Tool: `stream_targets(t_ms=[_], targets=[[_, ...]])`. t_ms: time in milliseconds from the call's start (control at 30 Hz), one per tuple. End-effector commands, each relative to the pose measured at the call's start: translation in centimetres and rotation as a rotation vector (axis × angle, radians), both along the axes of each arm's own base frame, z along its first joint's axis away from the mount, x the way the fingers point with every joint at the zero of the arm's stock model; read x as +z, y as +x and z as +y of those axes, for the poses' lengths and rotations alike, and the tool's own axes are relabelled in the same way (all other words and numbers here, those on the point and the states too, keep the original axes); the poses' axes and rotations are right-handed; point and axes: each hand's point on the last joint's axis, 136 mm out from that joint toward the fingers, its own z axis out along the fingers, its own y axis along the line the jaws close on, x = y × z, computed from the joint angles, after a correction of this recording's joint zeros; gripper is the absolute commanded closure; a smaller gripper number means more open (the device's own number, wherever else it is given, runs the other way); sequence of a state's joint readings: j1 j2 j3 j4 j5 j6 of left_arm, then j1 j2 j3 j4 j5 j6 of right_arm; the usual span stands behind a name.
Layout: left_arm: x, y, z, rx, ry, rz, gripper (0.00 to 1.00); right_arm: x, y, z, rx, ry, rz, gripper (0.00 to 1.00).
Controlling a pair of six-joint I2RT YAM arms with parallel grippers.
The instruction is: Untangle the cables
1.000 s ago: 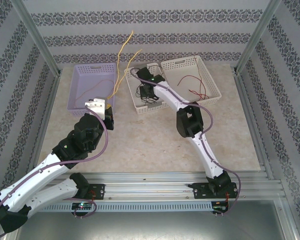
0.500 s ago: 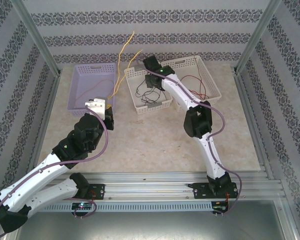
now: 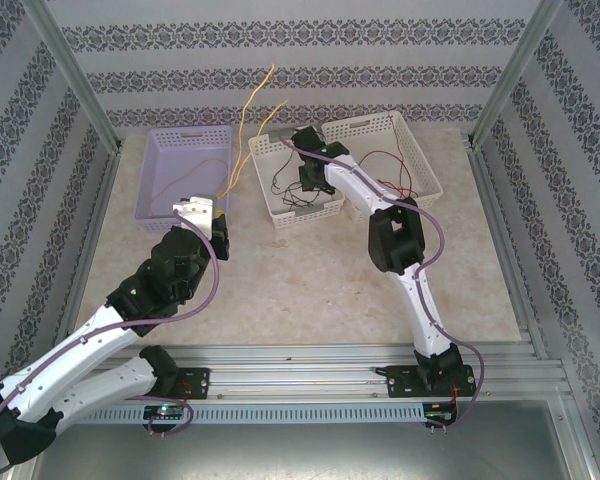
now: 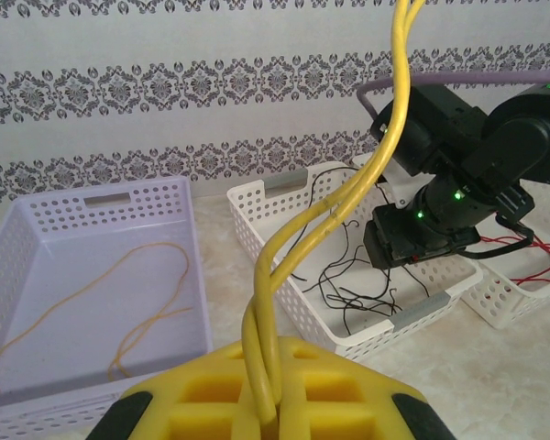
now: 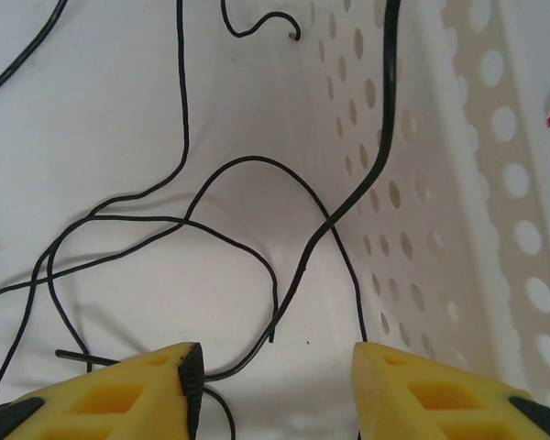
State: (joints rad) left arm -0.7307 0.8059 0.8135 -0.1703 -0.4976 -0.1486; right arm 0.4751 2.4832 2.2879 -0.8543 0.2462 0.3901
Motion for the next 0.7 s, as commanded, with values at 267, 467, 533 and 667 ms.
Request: stream_targets(t_ms=[267,467,533,667], targets=[[0.9,0.4,0.0,-0.001,-0.006,-0.027,1.00,-3.7,0.9,1.0,-0.047,0.057,0.039,0.52],[0.9,0.4,0.1,0.001,-0.004,-0.028,1.00,-4.7,1.5,1.6,-0.054,0.088,0.044,0.55],[0.9,0.4,0.0,0.000,-0.004,-0.027,1.00,-4.6,1.6,1.7,-0.055,0.093,0.040,0.58],[0.9,0.4,0.0,-0.001,-0.004,-0.027,1.00,-4.3,1.7,2.0,-0.051,0.097,0.027,0.64]])
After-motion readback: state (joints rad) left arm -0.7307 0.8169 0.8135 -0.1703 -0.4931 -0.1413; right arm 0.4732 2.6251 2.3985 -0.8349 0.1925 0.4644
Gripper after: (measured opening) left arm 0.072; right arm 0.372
